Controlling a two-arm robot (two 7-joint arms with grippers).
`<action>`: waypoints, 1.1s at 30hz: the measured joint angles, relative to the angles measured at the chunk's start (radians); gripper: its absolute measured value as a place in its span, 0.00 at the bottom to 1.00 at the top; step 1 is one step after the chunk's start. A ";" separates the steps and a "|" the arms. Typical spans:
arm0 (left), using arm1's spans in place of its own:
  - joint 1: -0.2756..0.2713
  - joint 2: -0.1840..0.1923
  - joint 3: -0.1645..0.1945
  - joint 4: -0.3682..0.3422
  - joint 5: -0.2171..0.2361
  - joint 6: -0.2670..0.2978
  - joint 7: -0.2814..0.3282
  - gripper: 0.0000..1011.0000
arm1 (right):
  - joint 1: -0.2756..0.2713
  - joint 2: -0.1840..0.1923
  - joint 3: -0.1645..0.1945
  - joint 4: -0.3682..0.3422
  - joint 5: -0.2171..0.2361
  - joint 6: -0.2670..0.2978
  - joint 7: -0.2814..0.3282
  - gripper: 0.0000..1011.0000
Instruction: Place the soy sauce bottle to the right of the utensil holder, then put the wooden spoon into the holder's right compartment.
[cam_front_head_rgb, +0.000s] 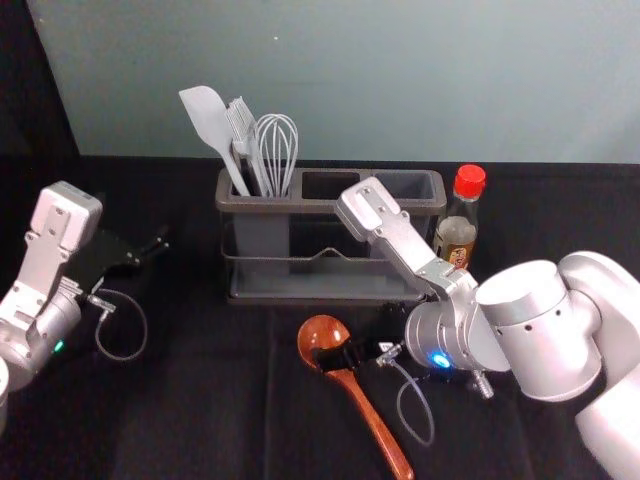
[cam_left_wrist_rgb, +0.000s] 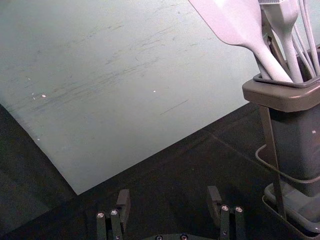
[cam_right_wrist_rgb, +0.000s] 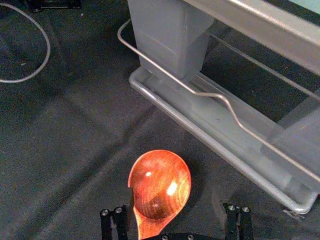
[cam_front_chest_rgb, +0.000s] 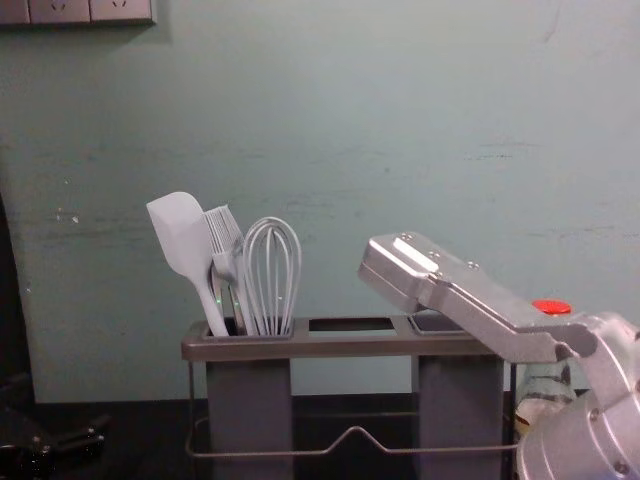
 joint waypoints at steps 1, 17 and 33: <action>0.000 0.000 0.000 0.000 0.000 0.000 0.000 0.99 | -0.011 -0.008 0.007 -0.002 -0.003 -0.005 -0.008 0.99; 0.000 0.000 0.000 0.000 0.000 0.000 0.000 0.99 | -0.076 -0.088 0.033 0.000 -0.050 -0.033 -0.071 0.99; 0.000 0.000 0.000 0.000 0.000 0.000 0.000 0.99 | -0.082 -0.116 0.033 0.040 -0.093 -0.052 -0.063 0.99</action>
